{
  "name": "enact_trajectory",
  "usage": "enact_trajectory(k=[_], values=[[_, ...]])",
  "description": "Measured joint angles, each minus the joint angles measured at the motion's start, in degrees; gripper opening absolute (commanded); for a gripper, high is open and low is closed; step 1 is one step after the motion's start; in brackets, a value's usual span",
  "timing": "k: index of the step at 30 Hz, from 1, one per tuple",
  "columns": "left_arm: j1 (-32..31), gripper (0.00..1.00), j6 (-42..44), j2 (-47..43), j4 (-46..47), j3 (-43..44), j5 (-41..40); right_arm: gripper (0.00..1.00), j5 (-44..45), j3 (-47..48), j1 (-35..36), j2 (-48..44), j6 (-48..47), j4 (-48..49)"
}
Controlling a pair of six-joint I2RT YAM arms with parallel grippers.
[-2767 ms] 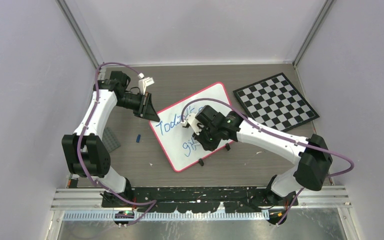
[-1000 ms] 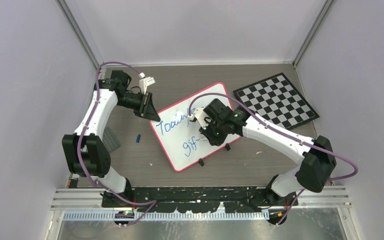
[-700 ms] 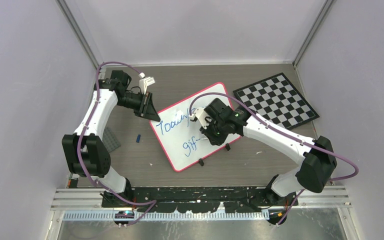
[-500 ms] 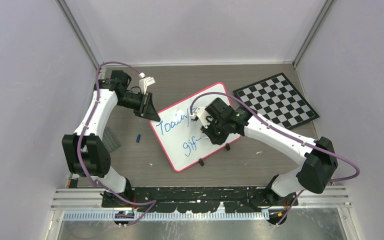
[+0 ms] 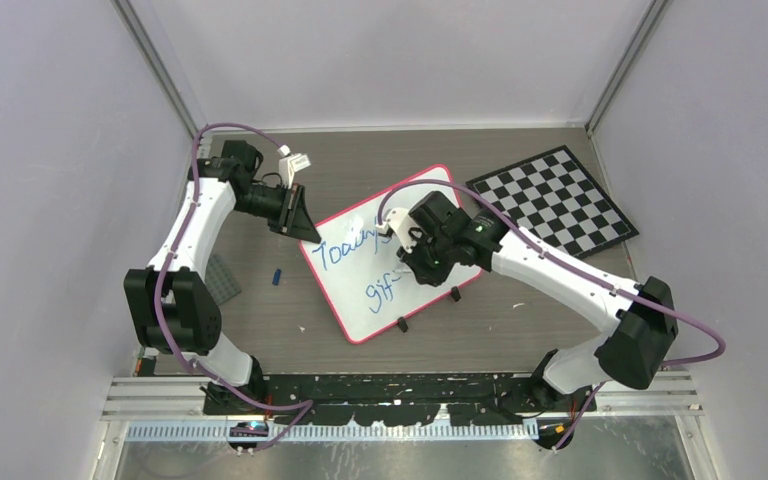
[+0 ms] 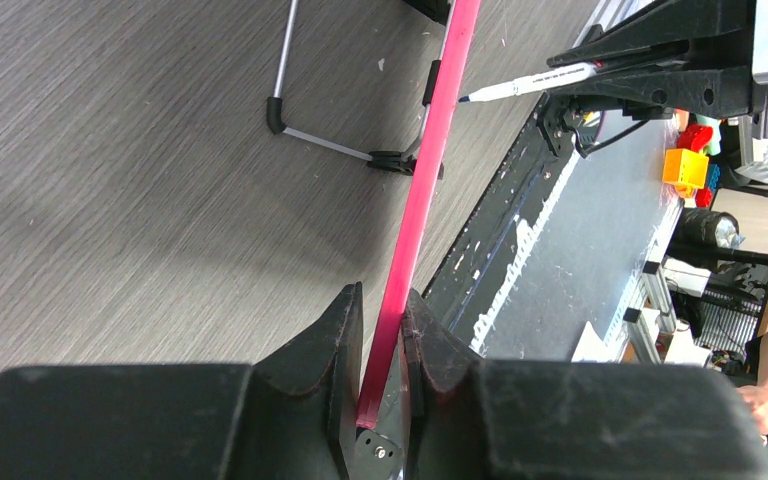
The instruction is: Write a sentence on the whiteboard
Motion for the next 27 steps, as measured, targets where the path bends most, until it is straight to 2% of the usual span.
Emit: enact_trajectory(k=[14, 27], values=[[0.0, 0.00, 0.0, 0.0, 0.0, 0.0, -0.4, 0.00, 1.5, 0.3, 0.1, 2.1, 0.3, 1.0], [0.0, 0.00, 0.0, 0.0, 0.1, 0.0, -0.4, 0.00, -0.3, -4.7, 0.7, 2.0, 1.4, 0.3]])
